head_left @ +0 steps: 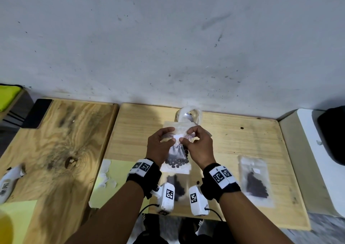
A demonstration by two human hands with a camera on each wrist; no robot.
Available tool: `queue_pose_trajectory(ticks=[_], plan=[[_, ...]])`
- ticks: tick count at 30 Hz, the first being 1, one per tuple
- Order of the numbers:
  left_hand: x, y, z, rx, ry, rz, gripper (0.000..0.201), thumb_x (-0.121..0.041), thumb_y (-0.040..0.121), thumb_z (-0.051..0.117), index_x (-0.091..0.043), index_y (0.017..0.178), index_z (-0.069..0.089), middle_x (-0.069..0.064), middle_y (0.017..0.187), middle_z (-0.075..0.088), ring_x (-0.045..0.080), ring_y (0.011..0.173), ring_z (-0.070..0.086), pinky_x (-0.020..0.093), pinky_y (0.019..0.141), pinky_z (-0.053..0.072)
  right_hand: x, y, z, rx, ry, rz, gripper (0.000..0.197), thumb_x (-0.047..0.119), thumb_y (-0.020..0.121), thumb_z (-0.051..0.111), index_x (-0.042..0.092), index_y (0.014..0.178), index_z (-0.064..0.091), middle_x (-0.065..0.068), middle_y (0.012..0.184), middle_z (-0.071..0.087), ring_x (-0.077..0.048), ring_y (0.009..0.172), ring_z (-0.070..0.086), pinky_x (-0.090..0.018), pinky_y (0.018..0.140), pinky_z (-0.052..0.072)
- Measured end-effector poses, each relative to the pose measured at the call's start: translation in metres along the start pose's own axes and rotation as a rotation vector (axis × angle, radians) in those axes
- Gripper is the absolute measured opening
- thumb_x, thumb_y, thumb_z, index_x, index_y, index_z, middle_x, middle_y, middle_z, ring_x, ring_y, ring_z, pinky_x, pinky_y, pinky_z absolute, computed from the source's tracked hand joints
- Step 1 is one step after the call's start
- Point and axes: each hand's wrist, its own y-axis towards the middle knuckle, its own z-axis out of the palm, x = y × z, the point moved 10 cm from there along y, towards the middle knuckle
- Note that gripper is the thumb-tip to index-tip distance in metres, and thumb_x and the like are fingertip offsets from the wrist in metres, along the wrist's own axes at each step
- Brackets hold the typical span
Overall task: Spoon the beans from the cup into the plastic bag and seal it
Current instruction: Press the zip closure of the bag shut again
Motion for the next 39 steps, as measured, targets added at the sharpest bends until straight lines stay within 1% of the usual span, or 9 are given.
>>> queue_pose_trajectory(ticks=[5, 10, 15, 18, 20, 22, 26, 30, 39], plan=[[0.006, 0.001, -0.007, -0.022, -0.054, -0.027, 0.028, 0.004, 0.081, 0.069, -0.010, 0.104, 0.072, 0.000, 0.092, 0.069, 0.011, 0.083, 0.063, 0.023, 0.071, 0.053, -0.006, -0.006, 0.006, 0.067, 0.068, 0.011, 0.032, 0.013, 0.071, 0.085, 0.030, 0.084, 0.061, 0.000, 0.097, 0.065, -0.014, 0.066, 0.059, -0.044, 0.068, 0.057], [0.004, 0.002, -0.011, -0.041, -0.016, -0.013, 0.026, 0.002, 0.083, 0.069, -0.012, 0.105, 0.072, -0.003, 0.092, 0.069, -0.002, 0.072, 0.063, 0.017, 0.059, 0.050, -0.011, -0.013, 0.014, 0.162, 0.094, 0.010, 0.037, 0.009, 0.069, 0.087, 0.026, 0.091, 0.062, 0.016, 0.092, 0.065, -0.012, 0.086, 0.061, -0.034, 0.071, 0.053], [0.015, 0.003, -0.014, -0.055, -0.075, -0.063, 0.031, 0.002, 0.080, 0.071, -0.017, 0.104, 0.072, 0.004, 0.106, 0.070, 0.015, 0.091, 0.065, 0.029, 0.075, 0.054, -0.016, -0.018, 0.015, 0.218, 0.091, 0.020, 0.034, 0.004, 0.068, 0.085, 0.024, 0.086, 0.064, 0.002, 0.092, 0.067, -0.022, 0.089, 0.064, -0.034, 0.064, 0.056], [0.017, 0.000, -0.008, 0.001, -0.065, -0.055, 0.037, 0.004, 0.078, 0.070, -0.019, 0.108, 0.070, 0.007, 0.112, 0.066, 0.018, 0.084, 0.063, 0.034, 0.071, 0.054, -0.023, -0.018, 0.003, 0.159, 0.119, 0.071, 0.031, 0.001, 0.071, 0.084, 0.018, 0.090, 0.066, -0.011, 0.097, 0.065, -0.006, 0.075, 0.061, -0.025, 0.057, 0.053], [0.018, -0.004, -0.005, 0.016, -0.017, -0.056, 0.037, 0.010, 0.079, 0.065, -0.012, 0.108, 0.070, 0.006, 0.106, 0.065, 0.005, 0.066, 0.064, 0.024, 0.057, 0.053, -0.027, -0.017, -0.009, 0.111, 0.153, 0.098, 0.030, -0.002, 0.074, 0.081, 0.012, 0.096, 0.066, -0.008, 0.100, 0.064, 0.006, 0.066, 0.058, -0.020, 0.055, 0.051], [0.023, -0.008, 0.001, 0.032, 0.045, -0.066, 0.035, 0.012, 0.079, 0.064, -0.008, 0.106, 0.070, 0.002, 0.101, 0.065, -0.005, 0.063, 0.063, 0.016, 0.056, 0.051, -0.035, -0.017, -0.019, 0.094, 0.169, 0.124, 0.029, -0.003, 0.076, 0.079, 0.009, 0.099, 0.066, -0.007, 0.104, 0.064, 0.009, 0.062, 0.057, -0.016, 0.054, 0.049], [0.039, -0.011, 0.018, 0.045, 0.095, -0.086, 0.035, 0.011, 0.078, 0.064, -0.014, 0.100, 0.073, -0.007, 0.095, 0.067, 0.011, 0.088, 0.062, 0.021, 0.067, 0.049, -0.058, -0.024, -0.039, 0.104, 0.135, 0.189, 0.029, -0.002, 0.074, 0.080, 0.016, 0.096, 0.071, -0.016, 0.106, 0.068, -0.008, 0.078, 0.061, -0.021, 0.063, 0.054], [0.054, -0.013, 0.042, 0.026, 0.122, -0.115, 0.034, 0.008, 0.077, 0.069, -0.020, 0.095, 0.074, -0.001, 0.092, 0.067, 0.017, 0.088, 0.064, 0.032, 0.077, 0.055, -0.085, -0.036, -0.061, 0.148, 0.114, 0.301, 0.027, -0.011, 0.073, 0.078, 0.005, 0.093, 0.069, -0.010, 0.084, 0.057, -0.013, 0.072, 0.051, -0.007, 0.058, 0.045], [0.112, -0.058, 0.179, 0.529, 0.215, -0.521, 0.023, 0.005, 0.089, 0.059, -0.006, 0.109, 0.059, 0.010, 0.087, 0.062, 0.017, 0.060, 0.057, 0.018, 0.049, 0.045, -0.162, -0.053, -0.180, -0.081, -0.063, 0.471, 0.021, 0.000, 0.069, 0.078, 0.014, 0.084, 0.072, -0.002, 0.079, 0.073, -0.024, 0.074, 0.070, -0.034, 0.069, 0.060]])
